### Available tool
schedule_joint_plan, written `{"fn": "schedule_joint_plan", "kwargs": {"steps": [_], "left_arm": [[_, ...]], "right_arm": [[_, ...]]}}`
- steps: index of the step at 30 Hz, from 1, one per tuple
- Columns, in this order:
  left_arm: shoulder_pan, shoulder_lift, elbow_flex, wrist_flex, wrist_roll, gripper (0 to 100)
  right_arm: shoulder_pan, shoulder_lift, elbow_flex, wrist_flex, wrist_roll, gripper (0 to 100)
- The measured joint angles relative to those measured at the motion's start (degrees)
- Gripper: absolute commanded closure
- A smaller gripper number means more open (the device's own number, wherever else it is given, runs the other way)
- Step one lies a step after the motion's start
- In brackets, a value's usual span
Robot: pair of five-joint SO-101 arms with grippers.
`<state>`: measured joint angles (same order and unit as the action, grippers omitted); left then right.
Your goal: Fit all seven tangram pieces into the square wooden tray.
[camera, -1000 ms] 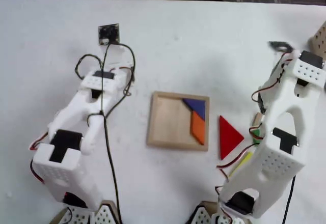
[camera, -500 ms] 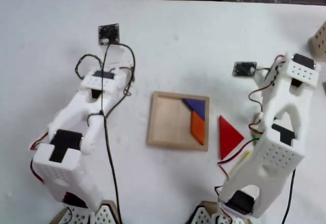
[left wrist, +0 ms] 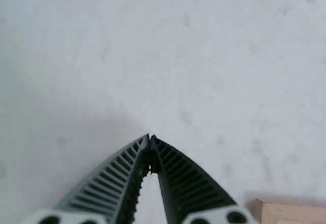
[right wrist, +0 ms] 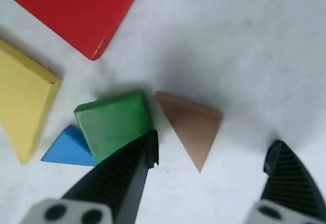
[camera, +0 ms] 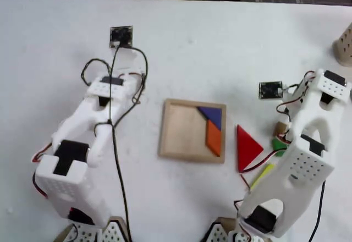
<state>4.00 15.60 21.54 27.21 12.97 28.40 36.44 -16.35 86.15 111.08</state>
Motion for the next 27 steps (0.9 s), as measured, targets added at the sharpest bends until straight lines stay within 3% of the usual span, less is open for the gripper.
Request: {"fn": "schedule_joint_plan", "kwargs": {"steps": [6, 21, 24, 27], "left_arm": [[0.00, 0.00, 0.00, 0.00, -0.09, 98], [0.00, 0.00, 0.00, 0.00, -0.09, 98], [0.00, 0.00, 0.00, 0.00, -0.09, 98], [0.00, 0.00, 0.00, 0.00, -0.09, 98]], "right_arm": [[-1.41, 0.00, 0.53, -3.87, -9.93, 66.9], [-6.59, 0.18, 2.73, -9.93, -61.01, 66.9], [-7.12, 0.26, 2.73, -9.93, -63.47, 68.4], [-7.56, 0.26, 2.64, -9.93, -63.03, 77.7]]}}
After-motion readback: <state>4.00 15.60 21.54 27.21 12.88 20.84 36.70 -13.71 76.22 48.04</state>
